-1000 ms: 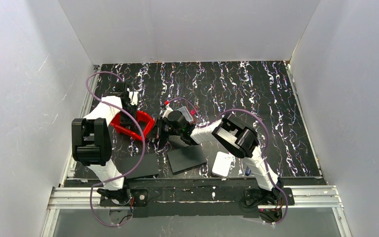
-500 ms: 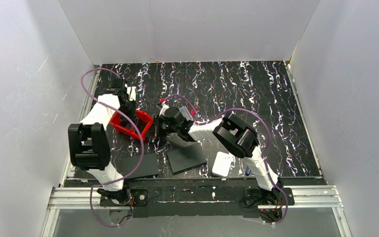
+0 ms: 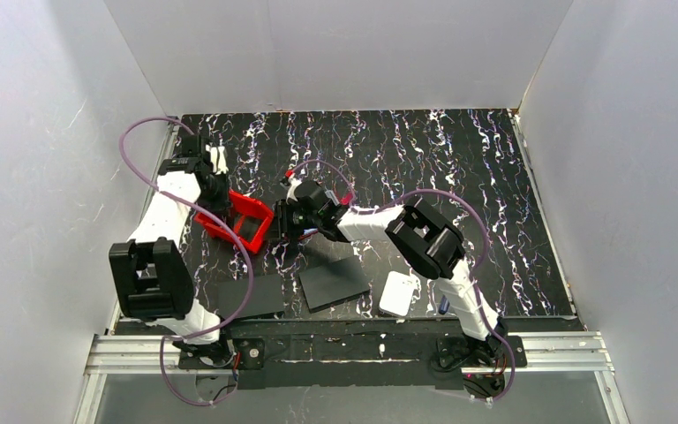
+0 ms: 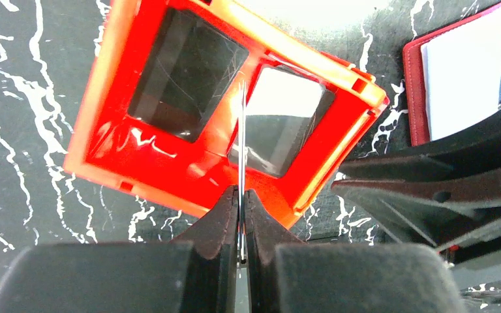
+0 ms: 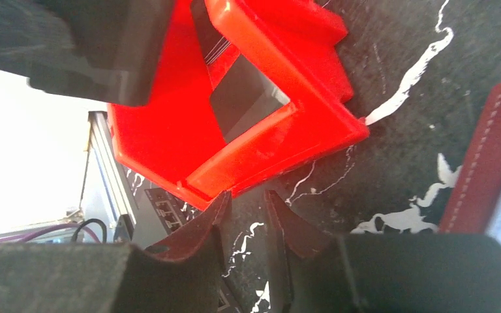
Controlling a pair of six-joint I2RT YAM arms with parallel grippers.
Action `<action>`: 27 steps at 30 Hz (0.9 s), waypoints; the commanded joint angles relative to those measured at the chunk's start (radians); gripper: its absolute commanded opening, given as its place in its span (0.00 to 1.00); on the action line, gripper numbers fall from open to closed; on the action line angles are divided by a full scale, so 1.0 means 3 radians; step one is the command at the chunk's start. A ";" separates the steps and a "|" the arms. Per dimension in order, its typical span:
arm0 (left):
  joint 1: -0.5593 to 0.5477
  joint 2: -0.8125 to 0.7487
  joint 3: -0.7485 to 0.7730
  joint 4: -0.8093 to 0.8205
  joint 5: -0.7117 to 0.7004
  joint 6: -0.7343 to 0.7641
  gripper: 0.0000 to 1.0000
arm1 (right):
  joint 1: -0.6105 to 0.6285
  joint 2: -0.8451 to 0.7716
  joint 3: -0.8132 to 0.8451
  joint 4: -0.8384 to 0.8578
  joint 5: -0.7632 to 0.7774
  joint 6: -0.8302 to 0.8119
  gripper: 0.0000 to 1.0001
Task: Put the credit cards into the card holder
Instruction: Pick up the credit card from the storage box, then place the card holder in the storage box.
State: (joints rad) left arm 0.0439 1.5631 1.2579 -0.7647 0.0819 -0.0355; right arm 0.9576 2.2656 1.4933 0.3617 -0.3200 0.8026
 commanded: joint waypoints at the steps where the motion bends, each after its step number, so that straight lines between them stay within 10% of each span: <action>1: 0.0013 -0.0329 0.0076 -0.0059 -0.0085 0.0015 0.00 | -0.0022 -0.0286 0.0197 -0.0159 0.0013 -0.0283 0.34; 11: 0.0039 -0.0535 -0.0111 0.0176 0.0211 0.0032 0.00 | -0.0062 -0.0236 0.0335 0.0003 -0.0338 -0.0098 0.40; 21: 0.0630 -0.0539 0.0005 -0.0060 0.1274 -0.0347 0.00 | -0.0133 0.0011 0.0182 0.1445 -0.0688 0.1429 0.73; 27: 0.0736 -0.0703 -0.0111 0.0000 0.1704 -0.0591 0.00 | -0.0155 0.0255 0.0252 0.2100 -0.0707 0.2233 0.76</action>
State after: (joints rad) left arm 0.2483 1.4337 1.2322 -0.7492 0.4390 -0.1525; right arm 0.9170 2.2889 1.5433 0.7882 -0.5097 1.2662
